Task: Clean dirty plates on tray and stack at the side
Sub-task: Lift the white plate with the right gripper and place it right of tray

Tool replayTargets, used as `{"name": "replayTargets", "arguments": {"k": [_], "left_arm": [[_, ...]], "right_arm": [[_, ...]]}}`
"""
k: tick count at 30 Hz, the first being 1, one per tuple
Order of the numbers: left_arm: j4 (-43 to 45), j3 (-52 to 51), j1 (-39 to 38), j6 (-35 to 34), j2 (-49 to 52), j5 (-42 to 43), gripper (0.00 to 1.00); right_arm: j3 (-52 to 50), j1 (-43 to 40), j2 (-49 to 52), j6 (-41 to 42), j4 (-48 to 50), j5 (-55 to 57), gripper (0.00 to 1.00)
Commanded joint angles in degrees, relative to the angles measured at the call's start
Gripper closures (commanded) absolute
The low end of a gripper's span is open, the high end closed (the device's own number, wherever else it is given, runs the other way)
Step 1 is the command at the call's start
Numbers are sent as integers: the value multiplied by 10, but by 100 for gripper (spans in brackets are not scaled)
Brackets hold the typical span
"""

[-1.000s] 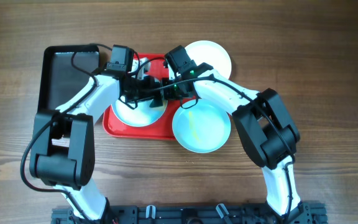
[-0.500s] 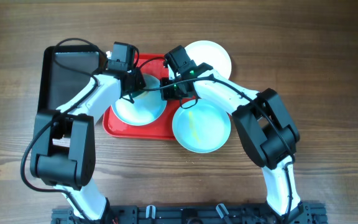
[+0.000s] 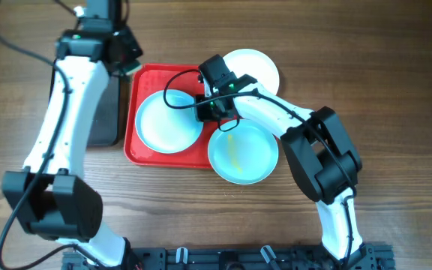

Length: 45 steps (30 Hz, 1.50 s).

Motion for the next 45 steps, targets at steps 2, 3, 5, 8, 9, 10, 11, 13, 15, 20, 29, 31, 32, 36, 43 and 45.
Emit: {"name": "replayTargets", "arguments": {"k": [2,3,5,8,9,10,11,13,15,20,29,31,32,36,43,45], "left_arm": [[-38,-1,35,-8,15,36,96],[-41,-4,40,-8,16,36,96],[-41,-12,45,-8,16,36,96],[-41,-28,47,-8,16,36,96],[-41,-33,47,-8,16,37,96],[-41,-39,47,-8,16,37,96],[-40,-44,46,-8,16,36,96],[-38,-52,46,-8,16,37,96],[-39,-58,46,-8,16,37,96],[-39,-67,46,-8,16,52,96],[-37,-67,46,-8,16,67,96],[-37,-67,46,-8,16,71,96],[-37,-67,46,-8,16,73,96],[-37,-67,46,-8,16,75,96],[-30,-67,46,-8,16,75,96],[-30,-67,46,-8,16,75,96]], "right_arm": [[22,8,-84,-28,-46,102,96],[22,13,-108,-39,-56,131,96],[22,25,-146,-59,-69,183,96],[22,52,-194,-75,-84,288,96],[22,64,-207,-78,-88,331,96],[22,77,-218,-87,-90,374,96],[22,91,-226,-95,-90,417,96],[22,121,-230,-103,-89,503,96],[22,145,-229,-104,-92,580,96],[21,198,-228,-119,-96,759,96],[21,244,-228,-133,-92,946,96],[21,250,-228,-135,-91,989,96],[21,252,-228,-141,-89,1007,96],[21,261,-228,-189,-62,1025,95],[21,262,-228,-195,-36,1000,96],[21,260,-228,-195,-46,929,95]]}}
